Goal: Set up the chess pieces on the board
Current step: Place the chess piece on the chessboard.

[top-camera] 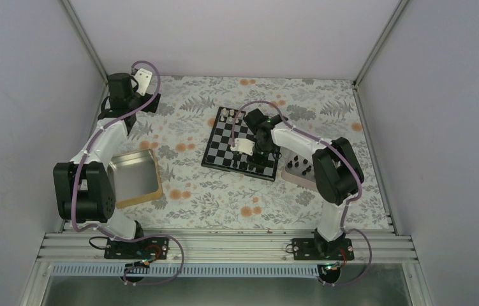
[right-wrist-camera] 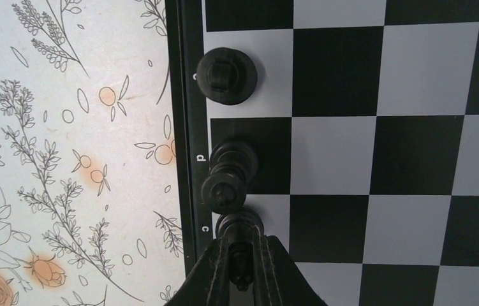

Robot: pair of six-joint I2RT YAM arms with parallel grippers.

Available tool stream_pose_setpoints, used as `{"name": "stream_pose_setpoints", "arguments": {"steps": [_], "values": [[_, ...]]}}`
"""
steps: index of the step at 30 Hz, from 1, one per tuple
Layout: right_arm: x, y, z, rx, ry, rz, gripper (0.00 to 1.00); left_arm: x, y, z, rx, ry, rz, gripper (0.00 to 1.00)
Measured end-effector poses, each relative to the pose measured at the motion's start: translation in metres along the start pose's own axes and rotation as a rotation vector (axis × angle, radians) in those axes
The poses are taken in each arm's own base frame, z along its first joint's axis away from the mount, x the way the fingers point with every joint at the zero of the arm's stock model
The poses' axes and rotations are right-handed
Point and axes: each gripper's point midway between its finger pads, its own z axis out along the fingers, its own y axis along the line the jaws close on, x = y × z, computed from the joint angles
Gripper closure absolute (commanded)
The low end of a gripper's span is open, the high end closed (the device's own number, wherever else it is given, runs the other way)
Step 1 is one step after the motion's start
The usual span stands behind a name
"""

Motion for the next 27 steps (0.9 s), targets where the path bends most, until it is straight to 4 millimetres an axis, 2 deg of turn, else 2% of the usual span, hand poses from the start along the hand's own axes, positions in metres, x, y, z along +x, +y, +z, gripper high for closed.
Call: {"name": "stream_pose_setpoints", "arguments": {"steps": [6,14,19,23,27], "values": [[0.000,-0.002,0.002,0.006,0.002,0.001,0.93,0.000,0.000,0.000,0.000,0.000,0.000,0.00],[0.001,-0.002,0.002,0.011,0.007,0.003,0.73,0.000,0.000,0.000,0.000,0.000,0.000,0.00],[0.002,-0.003,-0.002,0.017,0.007,0.004,0.67,0.000,0.000,0.000,0.000,0.000,0.000,0.00],[0.005,-0.006,-0.024,0.044,-0.014,0.019,0.65,0.000,0.000,0.000,0.000,0.000,0.000,0.00],[0.017,-0.027,-0.069,0.135,-0.062,0.077,0.65,0.000,0.000,0.000,0.000,0.000,0.000,0.00]]}}
